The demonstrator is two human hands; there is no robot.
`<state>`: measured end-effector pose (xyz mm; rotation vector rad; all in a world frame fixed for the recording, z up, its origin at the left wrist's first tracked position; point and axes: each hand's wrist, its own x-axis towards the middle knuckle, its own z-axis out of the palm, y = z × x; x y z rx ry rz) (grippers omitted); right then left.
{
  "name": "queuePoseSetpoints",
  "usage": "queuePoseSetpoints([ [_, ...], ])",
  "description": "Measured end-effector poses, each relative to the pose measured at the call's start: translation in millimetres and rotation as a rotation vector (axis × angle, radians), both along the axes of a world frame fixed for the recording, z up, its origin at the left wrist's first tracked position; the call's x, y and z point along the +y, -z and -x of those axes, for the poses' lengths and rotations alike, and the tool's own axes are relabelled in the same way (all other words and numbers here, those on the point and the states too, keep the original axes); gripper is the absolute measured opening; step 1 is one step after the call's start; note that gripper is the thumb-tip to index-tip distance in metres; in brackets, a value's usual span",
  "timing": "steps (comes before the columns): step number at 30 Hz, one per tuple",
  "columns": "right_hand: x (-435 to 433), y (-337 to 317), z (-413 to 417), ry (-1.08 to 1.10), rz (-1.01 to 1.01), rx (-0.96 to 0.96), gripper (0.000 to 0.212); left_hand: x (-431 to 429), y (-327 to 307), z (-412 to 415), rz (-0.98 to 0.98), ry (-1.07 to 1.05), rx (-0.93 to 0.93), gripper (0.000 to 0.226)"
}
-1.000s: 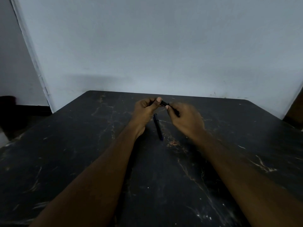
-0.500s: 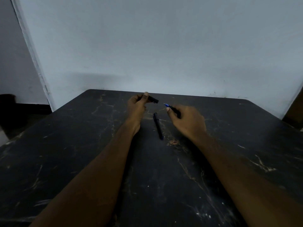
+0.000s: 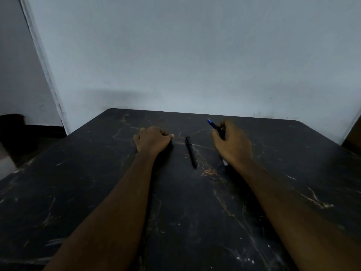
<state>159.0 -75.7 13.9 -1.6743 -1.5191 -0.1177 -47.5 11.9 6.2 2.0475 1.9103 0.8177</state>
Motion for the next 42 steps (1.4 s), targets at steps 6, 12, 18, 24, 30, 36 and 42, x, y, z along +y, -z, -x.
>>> queuePoseSetpoints([
  [6, 6.0, 3.3, -5.9, -0.050, -0.059, 0.005, 0.023, 3.4, 2.9, -1.5, -0.041, -0.033, -0.075, 0.038],
  [12, 21.6, 10.1, -12.2, -0.118, -0.110, -0.049, 0.030, -2.1, -7.2, -19.6, -0.075, 0.133, -0.496, 0.033],
  [18, 20.1, 9.3, -1.2, -0.174, -0.056, 0.075, 0.017, -24.4, -17.6, -39.6, -0.007, 0.461, -0.874, 0.034],
  [24, 14.5, 8.4, 6.1, -0.270, -0.039, 0.118, 0.022, -28.4, -18.3, -44.2, 0.030, 0.516, -1.035, 0.028],
  [30, 9.1, 6.2, 10.4, -0.328, -0.066, 0.155, 0.023, -32.7, -18.6, -47.9, 0.101, 0.601, -1.138, 0.022],
  [36, 9.6, 2.2, 17.4, -0.272, -0.142, 0.197, 0.023, -37.7, -21.3, -53.9, 0.038, 0.497, -1.246, 0.020],
  [42, 9.8, 2.5, 22.3, -0.218, -0.253, 0.262, 0.011, -42.9, -20.0, -59.8, 0.021, 0.432, -1.335, 0.026],
])
